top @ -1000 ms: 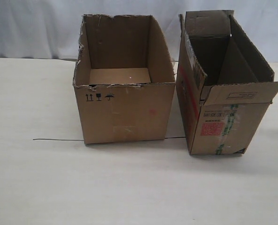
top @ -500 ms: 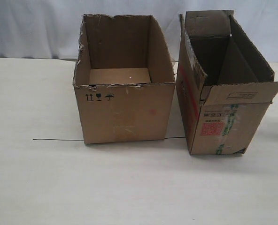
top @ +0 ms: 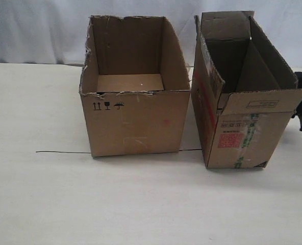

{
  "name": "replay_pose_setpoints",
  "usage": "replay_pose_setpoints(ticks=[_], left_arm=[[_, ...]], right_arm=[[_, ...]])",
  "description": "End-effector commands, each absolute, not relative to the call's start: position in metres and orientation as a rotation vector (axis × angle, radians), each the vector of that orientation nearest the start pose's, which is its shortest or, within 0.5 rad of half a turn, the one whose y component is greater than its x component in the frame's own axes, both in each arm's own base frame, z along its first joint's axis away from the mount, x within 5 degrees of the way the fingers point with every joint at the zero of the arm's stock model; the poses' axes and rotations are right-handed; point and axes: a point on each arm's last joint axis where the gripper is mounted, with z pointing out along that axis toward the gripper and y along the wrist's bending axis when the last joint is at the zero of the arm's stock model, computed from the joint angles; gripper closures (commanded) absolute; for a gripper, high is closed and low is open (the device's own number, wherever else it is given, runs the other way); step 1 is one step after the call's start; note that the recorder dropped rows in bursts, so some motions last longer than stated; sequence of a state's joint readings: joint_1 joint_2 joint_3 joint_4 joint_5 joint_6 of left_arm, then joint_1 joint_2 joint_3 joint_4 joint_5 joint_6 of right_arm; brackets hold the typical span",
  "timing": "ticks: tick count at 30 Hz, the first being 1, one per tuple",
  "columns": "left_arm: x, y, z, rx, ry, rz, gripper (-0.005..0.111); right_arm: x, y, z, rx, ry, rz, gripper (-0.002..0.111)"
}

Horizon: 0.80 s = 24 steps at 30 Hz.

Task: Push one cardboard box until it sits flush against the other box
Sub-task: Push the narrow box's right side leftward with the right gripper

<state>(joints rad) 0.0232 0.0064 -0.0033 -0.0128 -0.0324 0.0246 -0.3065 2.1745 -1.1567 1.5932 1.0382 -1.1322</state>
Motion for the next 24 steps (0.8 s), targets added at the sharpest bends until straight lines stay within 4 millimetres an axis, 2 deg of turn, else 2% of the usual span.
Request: replay_pose_setpoints(ticks=[1, 10, 15, 21, 24], left_arm=[[0.056, 0.001, 0.216, -0.003, 1.449, 0.024, 0.107], [0.056, 0.001, 0.216, -0.003, 1.449, 0.024, 0.107], [0.056, 0.001, 0.216, -0.003, 1.449, 0.024, 0.107], [0.056, 0.001, 0.216, -0.003, 1.449, 0.024, 0.107], [0.056, 0.001, 0.216, -0.003, 1.449, 0.024, 0.107]], right_arm=[[0.410, -0.014, 0.110, 0.376, 2.227, 1.397, 0.103], [0.436, 0.026, 0.099, 0.375, 2.202, 1.478, 0.103], [0.441, 0.043, 0.094, 0.400, 2.228, 1.417, 0.103], [0.443, 0.049, 0.091, 0.434, 2.261, 1.342, 0.103], [0.446, 0.036, 0.107, 0.412, 2.219, 1.301, 0.103]])
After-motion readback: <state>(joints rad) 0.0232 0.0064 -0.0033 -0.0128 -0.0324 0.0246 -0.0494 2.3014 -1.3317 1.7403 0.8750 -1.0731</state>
